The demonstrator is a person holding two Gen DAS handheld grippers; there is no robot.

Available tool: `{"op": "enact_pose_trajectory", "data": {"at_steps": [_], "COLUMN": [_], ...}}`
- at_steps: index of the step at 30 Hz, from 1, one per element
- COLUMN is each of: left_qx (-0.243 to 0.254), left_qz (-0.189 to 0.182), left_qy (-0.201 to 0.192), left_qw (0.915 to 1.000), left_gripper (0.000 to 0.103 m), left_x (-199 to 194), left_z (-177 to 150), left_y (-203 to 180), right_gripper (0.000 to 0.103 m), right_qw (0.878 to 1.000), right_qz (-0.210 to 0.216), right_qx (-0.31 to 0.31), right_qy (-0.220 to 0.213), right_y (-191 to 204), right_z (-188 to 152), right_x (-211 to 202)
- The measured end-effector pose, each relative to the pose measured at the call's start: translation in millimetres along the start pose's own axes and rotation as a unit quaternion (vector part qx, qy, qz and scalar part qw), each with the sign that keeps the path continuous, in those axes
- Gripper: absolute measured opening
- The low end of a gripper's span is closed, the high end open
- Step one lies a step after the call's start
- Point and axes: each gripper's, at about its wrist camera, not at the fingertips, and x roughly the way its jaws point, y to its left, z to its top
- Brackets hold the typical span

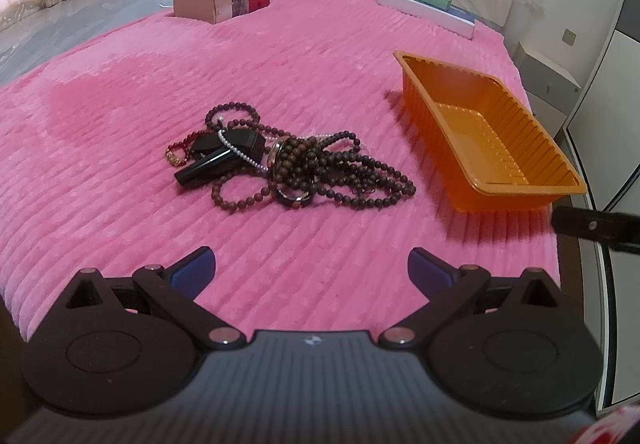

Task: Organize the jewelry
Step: 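Grasp the rim of the orange tray with the right tool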

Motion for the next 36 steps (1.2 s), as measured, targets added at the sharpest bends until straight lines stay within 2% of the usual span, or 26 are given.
{"op": "enact_pose_trajectory", "data": {"at_steps": [5,11,15,18,20,24,28,32,34,36], "left_qx": [0.003,0.01,-0.012,-0.03,-0.04,-0.069,-0.059,-0.047,-0.048,-0.05], "left_qz": [-0.005,-0.012,-0.033,-0.05,-0.06,-0.087,-0.087,-0.104,-0.113,-0.119], "left_qy": [-0.001,0.0,0.005,0.006,0.0,-0.013,-0.033,-0.038,-0.041,-0.041], "left_qw": [1.0,0.9999,0.9994,0.9983,0.9974,0.9938,0.9939,0.9927,0.9916,0.9908], "left_gripper": [0.101,0.101,0.101,0.101,0.101,0.101,0.101,0.1,0.1,0.1], "left_x": [4.1,10.4,17.0,21.3,23.3,27.0,31.7,39.1,41.7,45.1], "left_z": [7.4,12.9,15.2,15.9,15.6,16.8,20.7,23.8,25.6,27.5], "left_y": [-2.1,-5.2,-1.3,1.8,4.9,13.0,11.9,8.7,7.3,6.3], "right_gripper": [0.102,0.102,0.102,0.087,0.083,0.064,0.043,0.032,0.022,0.021], "right_qw": [0.999,0.996,0.994,0.993,0.993,0.994,0.995,0.995,0.995,0.995], "right_qz": [-0.013,-0.033,-0.048,-0.047,-0.045,-0.026,-0.013,0.0,0.008,0.011], "right_qx": [0.015,0.051,0.071,0.075,0.077,0.081,0.081,0.091,0.095,0.094], "right_qy": [-0.028,-0.058,-0.072,-0.074,-0.073,-0.066,-0.05,-0.036,-0.029,-0.025], "right_y": [-19.3,-61.4,-88.8,-102.5,-110.0,-124.7,-134.8,-142.7,-144.9,-143.9], "right_z": [12.0,29.3,37.0,38.1,37.1,33.7,31.9,32.4,32.7,34.6], "right_x": [-10.3,-13.5,-6.7,3.7,14.0,40.7,65.1,81.1,85.3,88.3]}}
